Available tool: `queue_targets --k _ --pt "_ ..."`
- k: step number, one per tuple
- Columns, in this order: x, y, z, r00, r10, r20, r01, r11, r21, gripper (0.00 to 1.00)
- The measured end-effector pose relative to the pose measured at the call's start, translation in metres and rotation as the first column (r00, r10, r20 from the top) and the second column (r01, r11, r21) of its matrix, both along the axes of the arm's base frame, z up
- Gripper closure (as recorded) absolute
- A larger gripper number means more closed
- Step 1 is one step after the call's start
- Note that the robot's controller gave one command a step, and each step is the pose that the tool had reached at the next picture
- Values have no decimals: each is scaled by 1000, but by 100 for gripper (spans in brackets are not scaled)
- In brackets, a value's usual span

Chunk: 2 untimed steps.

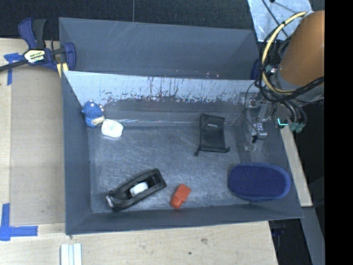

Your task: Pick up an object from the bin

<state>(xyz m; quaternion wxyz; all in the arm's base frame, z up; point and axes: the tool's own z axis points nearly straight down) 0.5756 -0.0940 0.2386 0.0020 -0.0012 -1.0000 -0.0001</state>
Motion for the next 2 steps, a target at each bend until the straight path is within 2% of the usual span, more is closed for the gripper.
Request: queue_targets --k 1,2 --pt "35 27 -94 981 193 2 -193 981 2 0" --pt "39 14 -173 988 153 1 -153 988 1 0"
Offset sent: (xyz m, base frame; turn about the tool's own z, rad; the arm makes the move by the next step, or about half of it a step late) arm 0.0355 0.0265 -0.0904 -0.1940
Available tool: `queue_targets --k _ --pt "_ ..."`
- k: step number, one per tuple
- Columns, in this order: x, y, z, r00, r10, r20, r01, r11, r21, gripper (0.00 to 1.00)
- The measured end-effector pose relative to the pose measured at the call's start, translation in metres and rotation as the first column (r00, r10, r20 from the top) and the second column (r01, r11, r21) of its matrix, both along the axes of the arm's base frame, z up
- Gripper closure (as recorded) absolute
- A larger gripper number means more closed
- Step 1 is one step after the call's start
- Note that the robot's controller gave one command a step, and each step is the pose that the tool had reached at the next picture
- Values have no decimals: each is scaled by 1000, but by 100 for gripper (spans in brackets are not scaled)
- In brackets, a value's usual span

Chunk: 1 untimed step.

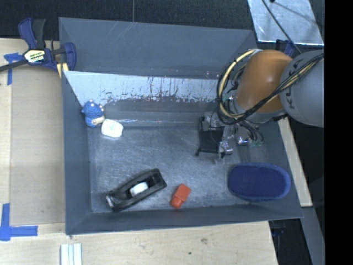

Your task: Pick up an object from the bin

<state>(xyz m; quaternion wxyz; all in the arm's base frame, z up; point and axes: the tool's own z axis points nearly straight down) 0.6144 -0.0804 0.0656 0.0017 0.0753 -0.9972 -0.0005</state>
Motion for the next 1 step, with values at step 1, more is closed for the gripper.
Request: queue_targets --k 1 --pt "-25 14 5 889 -457 4 457 889 0 0"
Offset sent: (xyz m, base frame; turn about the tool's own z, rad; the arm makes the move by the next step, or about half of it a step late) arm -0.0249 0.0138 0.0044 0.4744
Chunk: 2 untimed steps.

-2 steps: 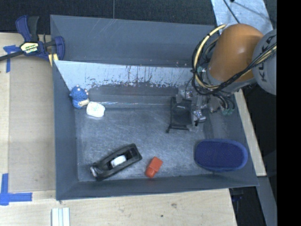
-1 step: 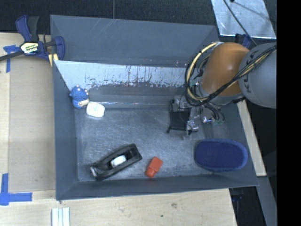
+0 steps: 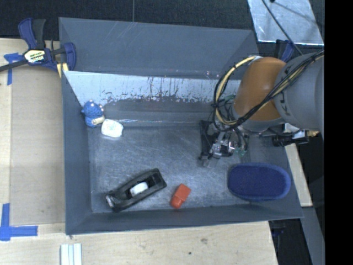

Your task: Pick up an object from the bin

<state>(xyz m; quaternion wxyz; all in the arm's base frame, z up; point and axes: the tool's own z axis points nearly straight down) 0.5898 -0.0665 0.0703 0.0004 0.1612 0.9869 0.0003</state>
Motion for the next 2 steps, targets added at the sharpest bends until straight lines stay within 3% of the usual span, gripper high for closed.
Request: queue_targets --k 1,2 --pt "-15 22 72 998 67 9 -67 998 -2 0" --pt "11 -23 -3 979 202 1 -202 979 -3 0"
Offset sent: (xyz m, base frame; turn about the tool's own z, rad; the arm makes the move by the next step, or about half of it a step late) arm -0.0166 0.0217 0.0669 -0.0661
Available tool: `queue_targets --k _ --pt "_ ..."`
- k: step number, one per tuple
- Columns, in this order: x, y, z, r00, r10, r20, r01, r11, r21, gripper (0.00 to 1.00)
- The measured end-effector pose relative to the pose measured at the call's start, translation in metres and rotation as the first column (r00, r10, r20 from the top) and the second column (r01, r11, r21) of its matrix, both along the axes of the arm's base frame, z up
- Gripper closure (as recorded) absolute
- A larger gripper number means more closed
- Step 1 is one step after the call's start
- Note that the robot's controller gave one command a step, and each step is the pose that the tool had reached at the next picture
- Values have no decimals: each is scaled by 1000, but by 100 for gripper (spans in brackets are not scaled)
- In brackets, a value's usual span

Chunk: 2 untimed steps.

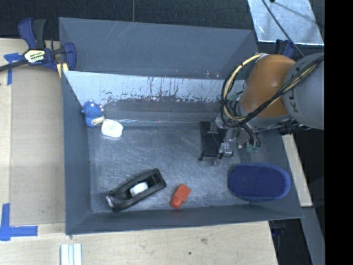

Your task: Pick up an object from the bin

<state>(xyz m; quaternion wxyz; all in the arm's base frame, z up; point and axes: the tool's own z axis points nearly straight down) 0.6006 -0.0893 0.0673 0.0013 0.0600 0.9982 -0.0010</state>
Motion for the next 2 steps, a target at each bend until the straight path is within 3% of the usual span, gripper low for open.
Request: queue_targets --k 1,2 --pt "2 2 4 1000 3 6 -3 1000 0 100" --pt "5 0 160 1000 -20 11 20 1000 1 100"
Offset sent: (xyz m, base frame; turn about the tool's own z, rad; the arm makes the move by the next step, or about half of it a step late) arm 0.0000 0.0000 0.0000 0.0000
